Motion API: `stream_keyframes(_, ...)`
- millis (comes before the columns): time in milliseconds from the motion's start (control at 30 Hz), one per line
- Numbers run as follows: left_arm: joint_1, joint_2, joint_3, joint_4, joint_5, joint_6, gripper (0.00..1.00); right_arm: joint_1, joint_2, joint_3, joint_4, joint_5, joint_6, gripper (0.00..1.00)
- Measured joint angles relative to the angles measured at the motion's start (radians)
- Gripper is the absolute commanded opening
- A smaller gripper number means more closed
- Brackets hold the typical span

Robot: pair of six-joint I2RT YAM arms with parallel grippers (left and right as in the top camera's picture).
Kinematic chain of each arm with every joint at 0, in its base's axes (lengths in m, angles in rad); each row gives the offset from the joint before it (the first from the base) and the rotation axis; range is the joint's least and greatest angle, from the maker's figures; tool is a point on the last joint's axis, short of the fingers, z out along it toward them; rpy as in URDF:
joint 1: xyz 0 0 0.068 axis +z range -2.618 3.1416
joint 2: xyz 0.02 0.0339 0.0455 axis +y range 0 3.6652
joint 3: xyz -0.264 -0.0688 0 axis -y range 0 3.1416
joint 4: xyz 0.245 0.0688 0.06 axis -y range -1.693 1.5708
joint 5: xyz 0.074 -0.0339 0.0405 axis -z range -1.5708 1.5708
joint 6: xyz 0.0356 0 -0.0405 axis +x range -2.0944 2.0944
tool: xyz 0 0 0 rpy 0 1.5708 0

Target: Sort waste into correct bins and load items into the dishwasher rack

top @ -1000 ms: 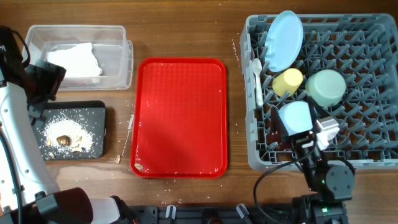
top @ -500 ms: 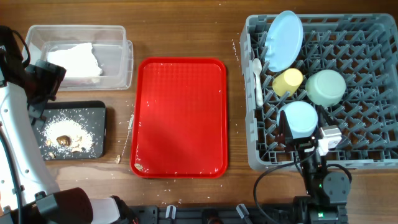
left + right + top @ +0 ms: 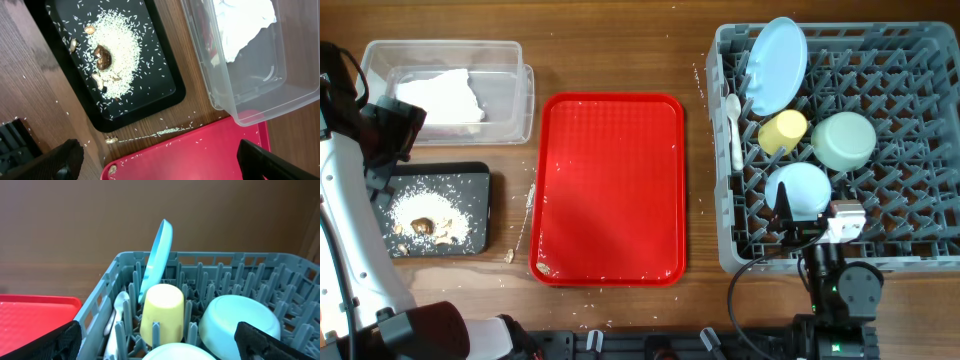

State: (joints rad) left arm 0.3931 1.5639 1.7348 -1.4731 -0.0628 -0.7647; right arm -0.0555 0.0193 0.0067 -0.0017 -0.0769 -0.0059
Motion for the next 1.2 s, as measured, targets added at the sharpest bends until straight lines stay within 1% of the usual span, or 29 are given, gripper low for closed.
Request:
stream_keyframes(767, 0.0, 0.0, 0.0, -0.001, 0.0, 0.0, 1.0, -0.002, 0.0, 0.0, 0.0, 0.0, 0.0, 1.0)
stream_keyframes(867, 0.0, 0.0, 0.0, -0.05, 0.0, 0.004, 1.0, -0.002, 0.0, 0.0, 0.0, 0.0, 0.0, 1.0)
stream_keyframes(967, -0.009, 0.0, 0.0, -0.051, 0.025, 0.004, 1.0, -0.002, 0.0, 0.0, 0.0, 0.0, 0.0, 1.0)
stream_keyframes(1033, -0.056, -0.007, -0.015, -0.001, 0.039, 0.032, 1.0, -0.002, 0.0, 0.0, 0.0, 0.0, 0.0, 1.0)
stream_keyframes(1100, -0.12, -0.019, -0.047, 0.1, 0.049, 0.095, 1.0, -0.002, -0.001, 0.0, 0.0, 0.0, 0.0, 1.0)
stream_keyframes(1167, -0.234, -0.065, -0.145, 0.292, 0.054, 0.214, 1.0, -0.002, -0.001, 0.0, 0.001, 0.0, 0.0, 1.0)
stream_keyframes(1200, -0.283, -0.091, -0.193, 0.345, 0.061, 0.263, 1.0, -0.002, -0.001, 0.0, 0.0, 0.0, 0.0, 1.0)
